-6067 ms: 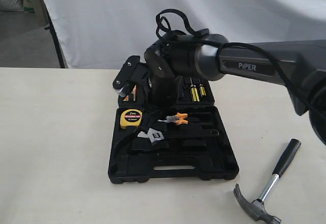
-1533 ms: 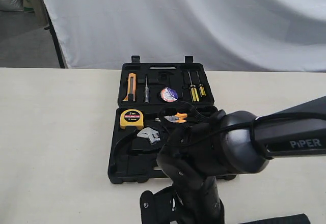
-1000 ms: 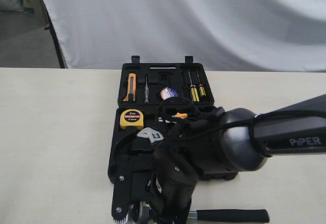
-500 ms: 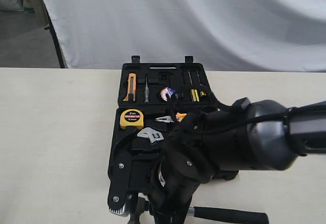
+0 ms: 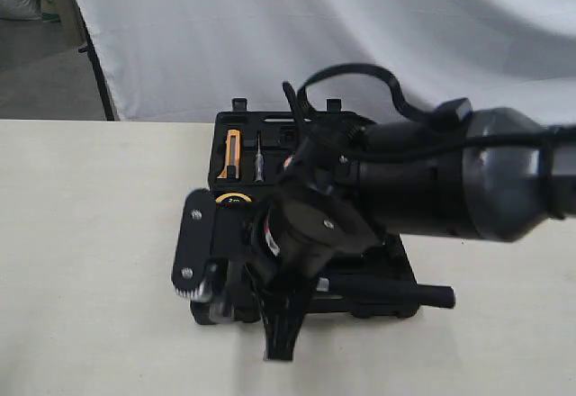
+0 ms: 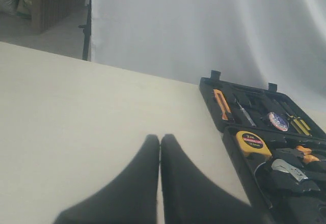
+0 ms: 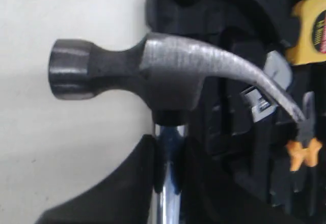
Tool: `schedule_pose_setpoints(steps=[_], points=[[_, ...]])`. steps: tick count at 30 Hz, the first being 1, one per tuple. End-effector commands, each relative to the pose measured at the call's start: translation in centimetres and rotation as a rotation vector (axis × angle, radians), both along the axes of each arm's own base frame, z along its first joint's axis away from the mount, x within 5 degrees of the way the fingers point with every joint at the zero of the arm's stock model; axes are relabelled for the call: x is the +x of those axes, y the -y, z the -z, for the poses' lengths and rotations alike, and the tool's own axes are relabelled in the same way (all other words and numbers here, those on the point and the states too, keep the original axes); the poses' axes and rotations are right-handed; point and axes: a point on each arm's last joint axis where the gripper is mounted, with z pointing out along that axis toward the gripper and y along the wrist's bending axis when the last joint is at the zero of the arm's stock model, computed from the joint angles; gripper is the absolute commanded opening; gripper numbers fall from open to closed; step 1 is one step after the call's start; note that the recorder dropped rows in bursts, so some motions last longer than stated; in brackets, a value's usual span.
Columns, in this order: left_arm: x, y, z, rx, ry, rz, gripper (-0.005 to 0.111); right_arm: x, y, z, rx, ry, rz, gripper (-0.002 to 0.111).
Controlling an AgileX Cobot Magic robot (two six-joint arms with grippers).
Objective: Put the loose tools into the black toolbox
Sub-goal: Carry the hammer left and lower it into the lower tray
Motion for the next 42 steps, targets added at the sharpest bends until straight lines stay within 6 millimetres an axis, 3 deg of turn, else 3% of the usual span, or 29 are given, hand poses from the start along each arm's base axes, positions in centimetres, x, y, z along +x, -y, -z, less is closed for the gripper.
schedule_pose_setpoints(steps=[1,5,13,31,42], points=[[-0.1,-0.1,-0.2,0.002,0.013,-0.026,0.001,3.1,-1.5,-1.4,0.066,0.06,0.039,0.0],[-0.1,-0.1,-0.2,0.002,0.013,-0.026,0.001,5.3,-2.8,0.2,0.038,0.058,0.045,0.0],[-0.1,-0.1,-0.2,0.002,0.013,-0.026,0.001,6.8,-4.4,3.6,-0.123,0.013,0.001,0.0],[-0.1,-0.1,-0.2,0.002,0.013,-0.026,0.001,7.3,-5.4,5.9,-0.144,0.018,-0.064,0.0],[-0.1,-0.1,-0.2,0.002,0.013,-0.026,0.001,7.2,-5.4,5.9,-0.137,0.014,-0.046,0.0]])
